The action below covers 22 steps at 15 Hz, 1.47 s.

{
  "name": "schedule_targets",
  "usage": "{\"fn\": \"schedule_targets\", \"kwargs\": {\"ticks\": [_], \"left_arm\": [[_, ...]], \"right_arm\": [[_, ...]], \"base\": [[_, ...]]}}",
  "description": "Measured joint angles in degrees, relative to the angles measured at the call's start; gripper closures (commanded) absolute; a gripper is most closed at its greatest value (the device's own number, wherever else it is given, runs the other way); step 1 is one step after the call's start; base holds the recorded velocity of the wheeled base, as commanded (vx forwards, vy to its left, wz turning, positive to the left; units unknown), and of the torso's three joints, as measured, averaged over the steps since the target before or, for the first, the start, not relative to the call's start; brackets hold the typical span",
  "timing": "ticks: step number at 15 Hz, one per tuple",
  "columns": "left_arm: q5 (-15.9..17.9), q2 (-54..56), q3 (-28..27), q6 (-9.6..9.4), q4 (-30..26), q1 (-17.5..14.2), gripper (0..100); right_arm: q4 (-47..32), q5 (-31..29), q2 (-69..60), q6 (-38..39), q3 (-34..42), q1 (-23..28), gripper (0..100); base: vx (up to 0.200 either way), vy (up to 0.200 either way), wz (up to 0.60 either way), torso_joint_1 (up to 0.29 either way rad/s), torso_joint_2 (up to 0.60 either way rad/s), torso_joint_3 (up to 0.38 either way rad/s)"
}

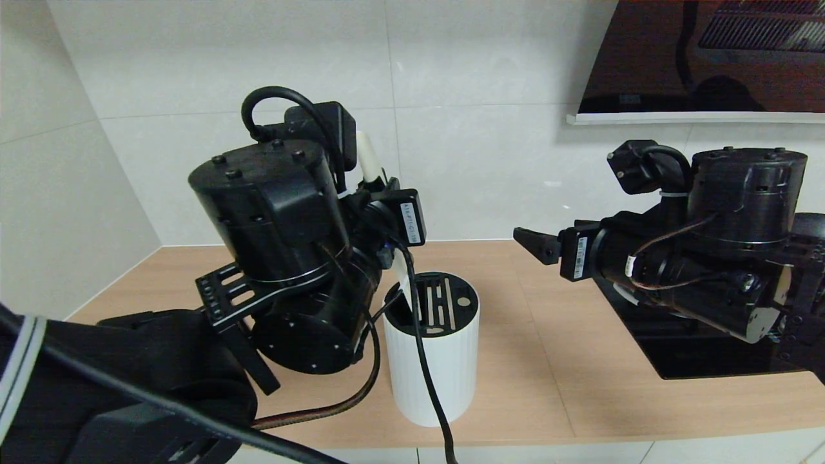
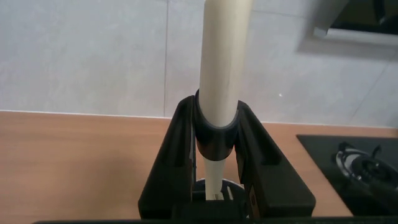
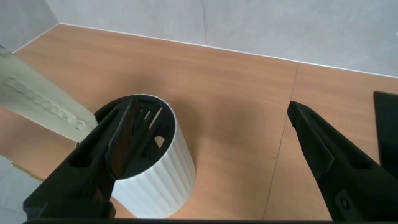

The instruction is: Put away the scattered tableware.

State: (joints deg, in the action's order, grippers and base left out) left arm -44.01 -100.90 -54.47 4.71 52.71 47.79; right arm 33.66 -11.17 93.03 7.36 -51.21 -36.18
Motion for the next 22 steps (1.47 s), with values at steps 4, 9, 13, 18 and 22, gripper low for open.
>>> {"fn": "schedule_targets", "kwargs": {"ticks": [4, 9, 13, 18, 22], "left_arm": [[0.09, -0.95, 0.06, 0.13, 0.02, -0.71, 100], [-0.05, -2.96, 0.26, 0.55, 1.16, -0.79, 100], [-0.05, -4.3, 1.77, 0.84, 1.37, -0.74, 100], [-0.02, -7.51, 2.96, 1.17, 5.53, -0.46, 100], [0.24, -9.65, 3.75, 1.17, 5.72, -0.35, 100]], "right_arm": [[0.11, 0.0, -0.06, 0.0, 0.09, 0.02, 0], [0.37, -0.43, -0.09, -0.01, 0.48, -0.01, 0], [0.37, -1.34, -0.02, -0.09, 0.5, -0.01, 0], [0.41, -1.34, 0.17, -0.09, 0.45, -0.01, 0], [0.44, -1.32, 0.16, -0.09, 0.41, 0.0, 0]], "base": [[0.0, 0.0, 0.0, 0.0, 0.0, 0.0], [0.0, 0.0, 0.0, 0.0, 0.0, 0.0], [0.0, 0.0, 0.0, 0.0, 0.0, 0.0], [0.0, 0.0, 0.0, 0.0, 0.0, 0.0], [0.0, 0.0, 0.0, 0.0, 0.0, 0.0]]}}
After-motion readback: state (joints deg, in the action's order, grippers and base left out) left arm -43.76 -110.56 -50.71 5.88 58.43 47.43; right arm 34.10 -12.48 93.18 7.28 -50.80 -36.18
